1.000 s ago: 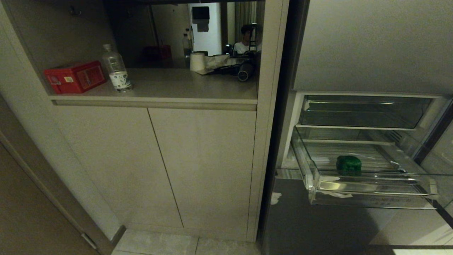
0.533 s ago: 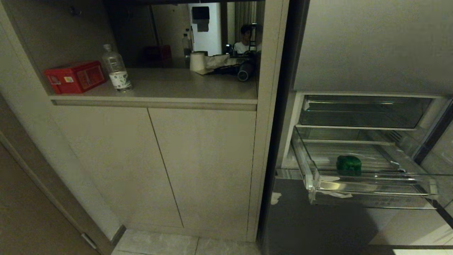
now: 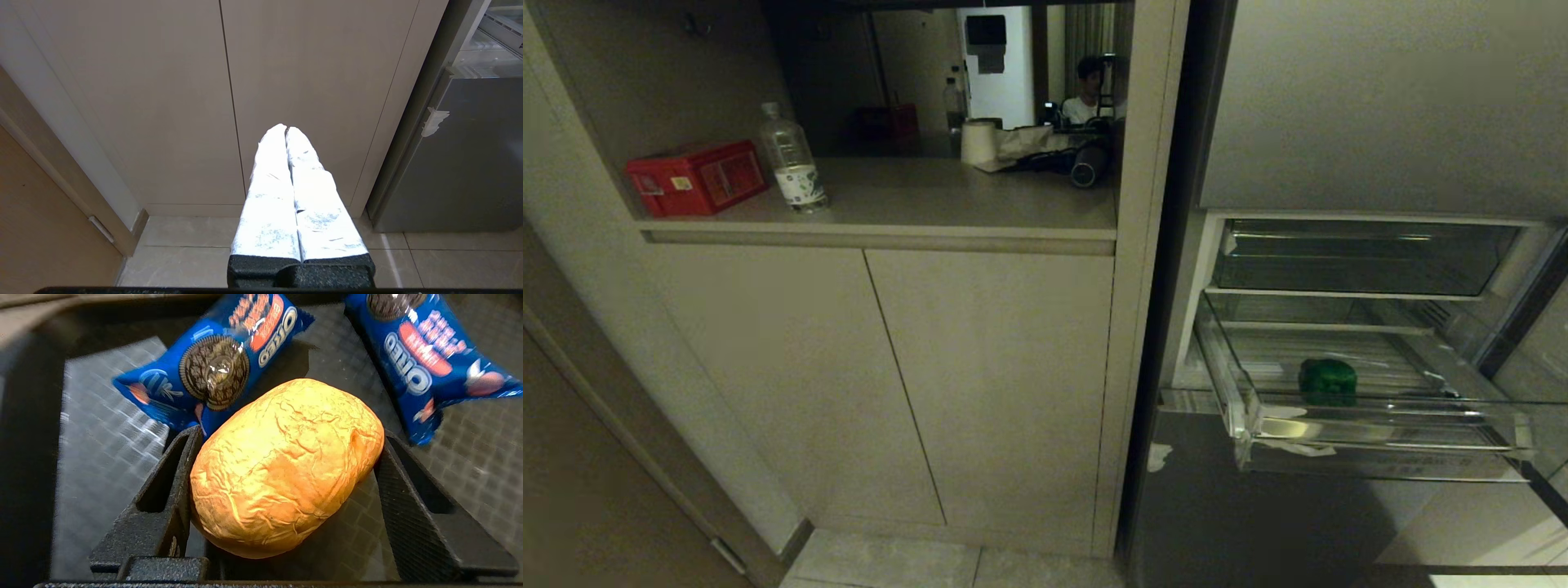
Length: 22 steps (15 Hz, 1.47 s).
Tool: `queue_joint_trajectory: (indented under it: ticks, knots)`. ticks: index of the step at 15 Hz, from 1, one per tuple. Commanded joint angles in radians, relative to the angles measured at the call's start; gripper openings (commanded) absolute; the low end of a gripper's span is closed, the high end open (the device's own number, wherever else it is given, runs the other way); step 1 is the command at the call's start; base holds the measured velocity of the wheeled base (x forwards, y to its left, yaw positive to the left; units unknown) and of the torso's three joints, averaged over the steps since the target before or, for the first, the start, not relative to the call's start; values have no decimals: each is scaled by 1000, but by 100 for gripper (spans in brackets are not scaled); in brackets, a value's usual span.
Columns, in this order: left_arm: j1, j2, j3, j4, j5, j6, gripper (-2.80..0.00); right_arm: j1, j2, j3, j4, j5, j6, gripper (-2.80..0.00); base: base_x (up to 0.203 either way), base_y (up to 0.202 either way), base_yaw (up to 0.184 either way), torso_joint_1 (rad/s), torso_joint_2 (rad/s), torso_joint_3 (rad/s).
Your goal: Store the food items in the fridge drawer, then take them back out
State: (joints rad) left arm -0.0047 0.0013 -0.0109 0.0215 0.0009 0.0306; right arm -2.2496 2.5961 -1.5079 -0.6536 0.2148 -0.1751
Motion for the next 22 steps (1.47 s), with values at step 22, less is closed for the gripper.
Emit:
queue_joint_trajectory:
  ticks: [22]
  knots:
    - [-1,0,0,0,0,0,-280,1095,-1216,368,152,164,365,-280,0,0,0,0,0,0]
